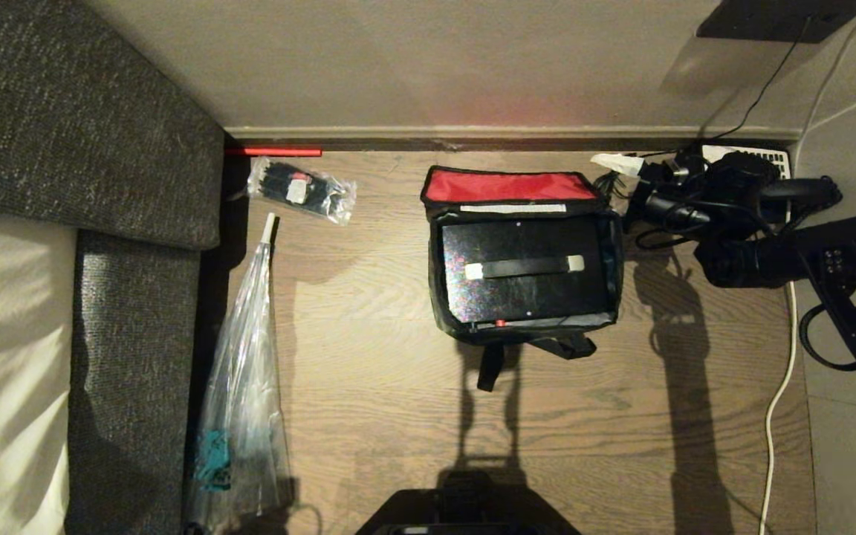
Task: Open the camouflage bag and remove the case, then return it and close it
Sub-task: Close the top of the storage box
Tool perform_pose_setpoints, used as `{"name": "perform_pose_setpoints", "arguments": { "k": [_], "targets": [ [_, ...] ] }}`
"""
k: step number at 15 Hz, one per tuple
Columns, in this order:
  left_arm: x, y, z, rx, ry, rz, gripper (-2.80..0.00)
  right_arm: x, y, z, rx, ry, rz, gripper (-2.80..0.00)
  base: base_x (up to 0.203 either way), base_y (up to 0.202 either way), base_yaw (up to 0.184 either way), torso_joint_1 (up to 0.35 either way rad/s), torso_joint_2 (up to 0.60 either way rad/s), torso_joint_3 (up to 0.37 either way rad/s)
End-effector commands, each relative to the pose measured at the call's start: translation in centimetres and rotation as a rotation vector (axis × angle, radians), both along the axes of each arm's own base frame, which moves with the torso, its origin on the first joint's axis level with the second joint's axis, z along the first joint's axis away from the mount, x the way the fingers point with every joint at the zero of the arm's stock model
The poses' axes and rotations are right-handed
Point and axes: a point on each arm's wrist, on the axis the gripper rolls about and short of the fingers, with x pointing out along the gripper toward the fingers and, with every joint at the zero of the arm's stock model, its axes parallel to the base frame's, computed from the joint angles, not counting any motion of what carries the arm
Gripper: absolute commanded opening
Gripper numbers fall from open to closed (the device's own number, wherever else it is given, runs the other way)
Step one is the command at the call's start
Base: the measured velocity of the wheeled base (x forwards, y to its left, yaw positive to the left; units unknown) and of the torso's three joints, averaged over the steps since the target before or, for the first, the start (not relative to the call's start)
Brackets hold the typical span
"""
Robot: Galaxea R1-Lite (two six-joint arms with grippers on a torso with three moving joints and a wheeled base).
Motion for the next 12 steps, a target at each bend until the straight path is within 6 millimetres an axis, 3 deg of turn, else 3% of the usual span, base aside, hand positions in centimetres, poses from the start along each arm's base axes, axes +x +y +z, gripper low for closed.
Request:
{"name": "perform_pose_setpoints", "arguments": {
  "k": [1, 6, 12],
  "targets": [
    [0.0, 0.0, 0.0, 0.0, -0.001, 0.0, -2.8, 0.1, 0.2, -0.3, 0.004, 0.011, 0.009, 0.0, 0.0, 0.0, 0.0, 0.0, 0.0, 0.0],
    [0.0, 0.0, 0.0, 0.0, 0.0, 0.0, -2.8, -0.2, 0.2, 0.7, 0.012, -0.026, 0.011, 0.0, 0.0, 0.0, 0.0, 0.0, 0.0, 0.0],
    [0.0, 0.0, 0.0, 0.0, 0.001, 0.0, -2.8, -1.5, 0.2, 3.7, 0.111, -0.05, 0.053, 0.0, 0.0, 0.0, 0.0, 0.0, 0.0, 0.0]
  ]
}}
